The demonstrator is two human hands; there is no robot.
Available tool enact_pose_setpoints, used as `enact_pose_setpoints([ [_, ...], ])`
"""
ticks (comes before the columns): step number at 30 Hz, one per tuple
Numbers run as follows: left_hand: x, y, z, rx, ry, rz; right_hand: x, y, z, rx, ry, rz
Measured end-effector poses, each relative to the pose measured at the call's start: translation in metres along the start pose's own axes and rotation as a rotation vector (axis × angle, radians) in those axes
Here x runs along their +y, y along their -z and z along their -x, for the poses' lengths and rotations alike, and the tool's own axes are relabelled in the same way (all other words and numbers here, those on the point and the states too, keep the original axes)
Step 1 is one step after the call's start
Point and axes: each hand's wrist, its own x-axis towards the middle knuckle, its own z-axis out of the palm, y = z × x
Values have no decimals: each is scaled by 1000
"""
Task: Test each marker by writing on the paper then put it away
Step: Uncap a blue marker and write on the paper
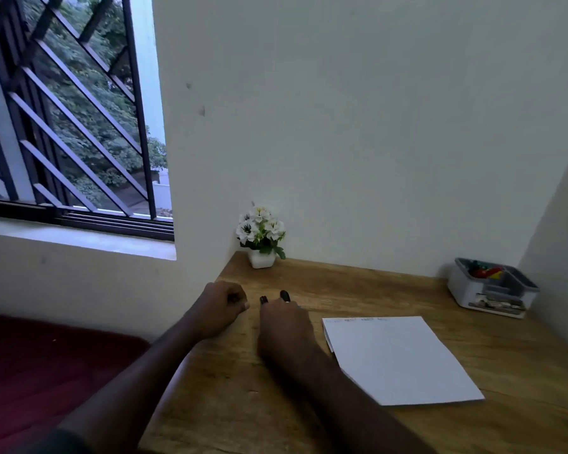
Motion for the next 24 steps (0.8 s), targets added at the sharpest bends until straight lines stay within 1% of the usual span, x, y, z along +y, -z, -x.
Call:
enact_pose_setpoints([
  [3, 6, -12, -3, -5, -18, 9, 4, -2, 5, 21, -23, 26],
  [6, 11, -19, -8, 35, -78, 54, 19, 11, 9, 131, -40, -13],
  [10, 21, -24, -19, 120, -170, 159, 62, 26, 11, 235, -26, -92],
  [12, 35, -30, -27, 146, -167, 252, 92, 24, 12, 233, 11, -124],
  [15, 65, -46, -40, 104, -150, 379, 138, 16, 18, 235, 55, -159],
  [18, 95, -69, -52, 16, -212, 414, 175, 10, 24, 322, 127, -133],
  [22, 121, -101, -67, -50, -282, 417, 215, -2, 35, 437, 71, 7],
  [24, 130, -115, -72, -84, -339, 397, 228, -11, 41, 427, 53, 65],
])
